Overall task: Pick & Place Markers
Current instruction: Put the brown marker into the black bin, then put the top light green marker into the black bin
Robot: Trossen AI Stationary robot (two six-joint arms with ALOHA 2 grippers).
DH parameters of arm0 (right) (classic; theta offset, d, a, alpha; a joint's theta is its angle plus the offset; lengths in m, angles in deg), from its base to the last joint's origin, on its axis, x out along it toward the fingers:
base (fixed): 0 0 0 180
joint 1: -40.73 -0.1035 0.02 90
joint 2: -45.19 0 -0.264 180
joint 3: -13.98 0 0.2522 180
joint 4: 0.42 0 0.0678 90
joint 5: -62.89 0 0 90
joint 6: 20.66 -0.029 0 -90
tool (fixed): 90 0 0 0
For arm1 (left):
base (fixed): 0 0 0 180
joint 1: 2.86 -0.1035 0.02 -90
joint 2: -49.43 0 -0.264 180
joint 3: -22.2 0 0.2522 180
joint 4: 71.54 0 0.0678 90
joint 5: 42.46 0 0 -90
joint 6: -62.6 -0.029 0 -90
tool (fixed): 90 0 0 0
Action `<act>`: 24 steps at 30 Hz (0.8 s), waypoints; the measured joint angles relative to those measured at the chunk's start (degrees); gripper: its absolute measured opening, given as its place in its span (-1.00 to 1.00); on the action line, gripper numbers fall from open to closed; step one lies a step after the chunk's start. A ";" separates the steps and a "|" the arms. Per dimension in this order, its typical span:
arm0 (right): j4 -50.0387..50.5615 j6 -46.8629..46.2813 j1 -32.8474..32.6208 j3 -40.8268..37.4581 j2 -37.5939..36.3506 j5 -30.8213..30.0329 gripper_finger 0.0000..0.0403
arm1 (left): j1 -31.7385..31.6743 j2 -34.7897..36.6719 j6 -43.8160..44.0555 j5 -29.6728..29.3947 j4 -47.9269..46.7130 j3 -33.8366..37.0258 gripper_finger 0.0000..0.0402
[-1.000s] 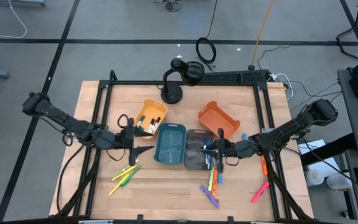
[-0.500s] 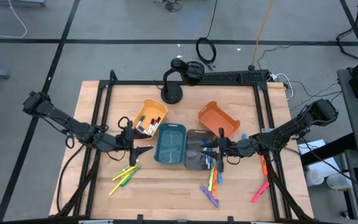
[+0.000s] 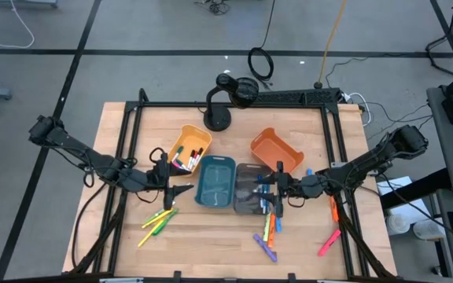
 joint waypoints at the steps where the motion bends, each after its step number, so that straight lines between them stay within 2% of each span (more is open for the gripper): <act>1: 0.00 -0.09 0.00 -0.01 0.00 0.00 -0.10 | 0.00 0.00 0.00 0.00 -0.02 0.00 0.18; 8: 0.00 -0.13 0.00 0.00 0.00 0.00 -0.11 | -0.01 0.00 2.44 0.38 -2.83 0.00 0.18; 12: 0.00 -0.14 0.00 -0.01 0.00 0.00 -0.11 | 0.02 -0.14 6.38 5.70 -8.27 0.00 0.18; 15: 0.02 -0.13 0.00 -0.02 0.00 0.01 -0.10 | 0.11 -1.76 12.74 7.76 -14.12 0.00 0.18; 20: 0.00 -0.15 0.00 -0.01 0.02 0.01 -0.10 | 0.09 -9.48 22.34 8.13 -23.96 0.00 0.18; 24: -0.18 -0.15 0.00 -0.01 0.02 0.02 -0.09 | 0.09 -17.37 25.97 10.65 -26.59 0.02 0.18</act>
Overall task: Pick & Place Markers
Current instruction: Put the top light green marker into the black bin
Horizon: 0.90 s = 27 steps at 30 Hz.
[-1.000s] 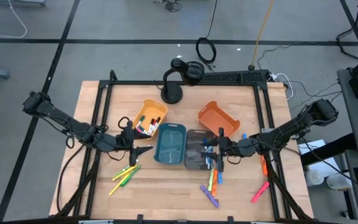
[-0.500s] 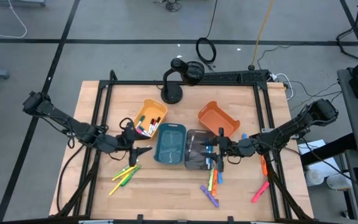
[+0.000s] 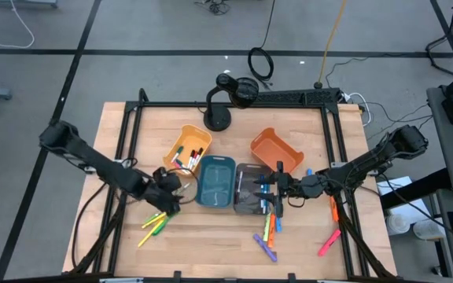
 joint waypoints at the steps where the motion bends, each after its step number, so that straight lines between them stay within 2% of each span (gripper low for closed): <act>1: -0.02 0.00 0.00 0.01 0.00 0.00 -0.09 | -0.02 -1.81 0.93 1.20 0.00 0.00 0.18; 6: -0.02 0.00 0.00 0.01 0.00 0.00 -0.09 | 0.00 -9.25 5.46 5.78 0.09 -0.01 0.18; 10: -0.02 0.00 -0.02 0.00 0.00 0.00 -0.10 | 0.00 -12.64 7.53 6.32 -0.02 -0.31 0.18; 19: 0.01 0.00 0.00 0.01 0.00 0.00 -0.12 | 0.02 -13.29 9.19 6.78 -0.85 -0.33 0.15; 23: 0.03 0.00 -0.02 0.01 0.00 0.00 -0.12 | 0.00 -13.32 11.51 7.83 -2.14 -0.31 -0.05; 27: 0.05 0.00 -0.02 0.01 0.00 0.00 -0.14 | -0.07 -13.35 13.60 8.05 -2.92 -0.25 -0.42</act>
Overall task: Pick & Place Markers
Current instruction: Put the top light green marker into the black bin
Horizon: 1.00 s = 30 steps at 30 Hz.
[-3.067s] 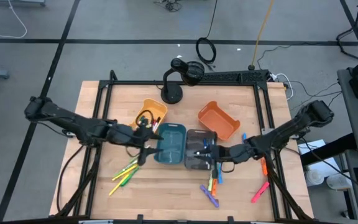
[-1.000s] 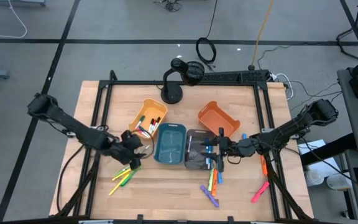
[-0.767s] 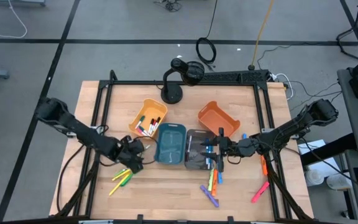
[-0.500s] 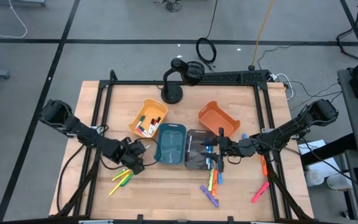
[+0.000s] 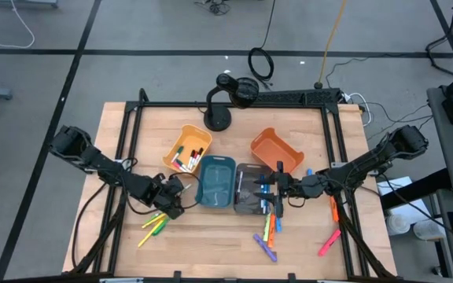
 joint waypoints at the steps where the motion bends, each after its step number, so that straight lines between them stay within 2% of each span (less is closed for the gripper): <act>1: 0.02 0.00 0.00 0.00 0.00 0.00 -0.14 | 0.00 -0.01 0.32 0.09 -0.10 0.01 -0.52; 5: 0.10 0.00 0.00 0.00 0.00 0.00 -0.13 | -0.04 -0.03 0.06 0.72 -0.39 0.01 -0.85; 10: 0.18 0.00 0.00 0.00 0.00 0.00 -0.14 | 0.31 0.46 -1.87 1.77 -2.57 -0.77 -0.86; 15: 0.20 0.00 0.02 0.00 0.00 0.00 -0.14 | 2.58 4.62 -5.09 1.91 -9.07 -3.88 -0.86; 22: 0.50 0.00 0.00 0.00 -0.02 0.00 -0.14 | 7.98 12.42 -9.28 -8.84 -8.04 -7.55 -0.86; 26: 0.49 0.00 0.00 0.00 -0.02 0.00 -0.15 | 10.80 15.69 -15.43 -18.05 -1.30 -7.88 -0.85; 30: 0.16 -0.02 0.00 0.00 -0.02 0.00 -0.14 | 12.00 16.87 -26.72 -24.45 8.81 -7.86 -0.85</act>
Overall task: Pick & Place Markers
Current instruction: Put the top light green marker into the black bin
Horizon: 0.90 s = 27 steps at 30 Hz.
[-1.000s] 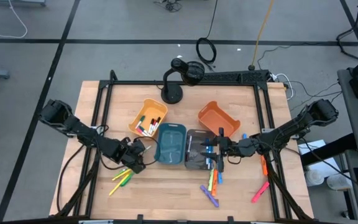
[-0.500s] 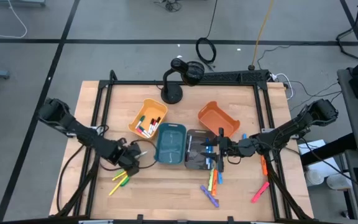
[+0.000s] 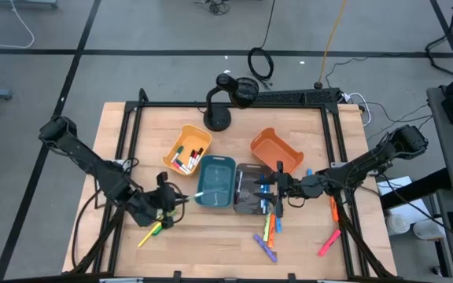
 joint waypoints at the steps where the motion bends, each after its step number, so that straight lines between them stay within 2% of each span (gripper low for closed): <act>1: -0.12 0.01 0.00 0.00 0.00 0.00 -0.14 | -0.01 0.06 -3.58 -1.56 2.97 0.00 -0.85; 4: -0.90 0.05 0.02 0.00 0.00 -0.01 -0.15 | -1.13 -0.63 -14.55 -3.47 13.99 0.00 -0.85; 7: -2.57 0.20 0.02 0.00 0.01 -0.02 -0.14 | -3.81 -2.06 -24.94 -1.11 25.61 -0.02 -0.85; 9: -4.11 0.31 0.02 0.00 0.38 -0.02 -0.13 | -6.35 -3.11 -31.04 4.26 33.57 -0.02 -0.85; 12: -8.10 3.27 0.02 0.01 1.67 0.00 -0.12 | -10.67 -5.54 -36.51 15.92 44.01 -0.07 -0.85; 14: -12.64 5.33 -0.07 0.02 3.60 0.55 -0.09 | -13.45 -7.36 -38.00 22.28 49.40 -0.07 -0.85; 17: -21.02 8.11 -0.15 0.30 7.02 4.81 -0.03 | -17.20 -10.53 -38.30 29.37 55.43 -0.07 -0.85; 21: -28.14 10.69 -0.40 2.08 11.72 7.52 0.06 | -21.12 -14.56 -37.52 34.11 60.35 -0.55 -0.85; 27: -29.19 12.62 -0.37 6.83 16.15 8.20 0.11 | -24.66 -20.57 -34.86 39.99 59.66 -5.75 -0.85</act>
